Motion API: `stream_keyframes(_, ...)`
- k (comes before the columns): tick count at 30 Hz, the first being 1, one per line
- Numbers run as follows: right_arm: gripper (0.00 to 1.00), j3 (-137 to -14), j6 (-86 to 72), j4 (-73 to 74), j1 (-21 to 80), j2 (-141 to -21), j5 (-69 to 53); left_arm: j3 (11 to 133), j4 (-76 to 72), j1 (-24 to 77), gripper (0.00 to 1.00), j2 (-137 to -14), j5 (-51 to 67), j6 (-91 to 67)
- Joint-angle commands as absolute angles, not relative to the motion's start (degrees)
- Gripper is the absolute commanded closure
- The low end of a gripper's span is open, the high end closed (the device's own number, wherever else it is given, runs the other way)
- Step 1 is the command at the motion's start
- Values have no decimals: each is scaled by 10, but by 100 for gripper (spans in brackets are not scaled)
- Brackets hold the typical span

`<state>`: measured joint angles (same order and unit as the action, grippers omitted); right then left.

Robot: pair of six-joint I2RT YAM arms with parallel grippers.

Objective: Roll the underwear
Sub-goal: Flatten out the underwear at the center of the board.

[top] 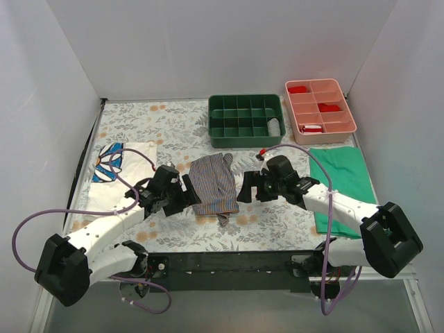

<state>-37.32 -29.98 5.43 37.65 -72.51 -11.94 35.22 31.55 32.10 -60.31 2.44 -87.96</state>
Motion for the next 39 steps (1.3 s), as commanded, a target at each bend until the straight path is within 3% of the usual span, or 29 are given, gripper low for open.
stream_keyframes(1,2,-402,-321,25,394,-749,-114,340,286,332,28,-616,24,-886)
stream_keyframes(10,2,-417,-317,48,399,-759,-97,317,254,352,39,-642,7,-902)
stream_keyframes(13,2,-418,-322,57,400,-762,-87,313,236,358,47,-654,7,-908)
stream_keyframes(21,2,-418,-323,69,401,-761,-80,314,206,369,55,-693,-17,-911)
stream_keyframes(29,2,-403,-330,69,400,-746,-88,345,214,370,92,-724,-40,-898)
stream_keyframes(32,4,-376,-344,44,402,-726,-106,376,236,370,100,-723,-53,-892)
stream_keyframes(39,19,-349,-356,34,462,-703,-95,471,312,370,100,-700,-92,-882)
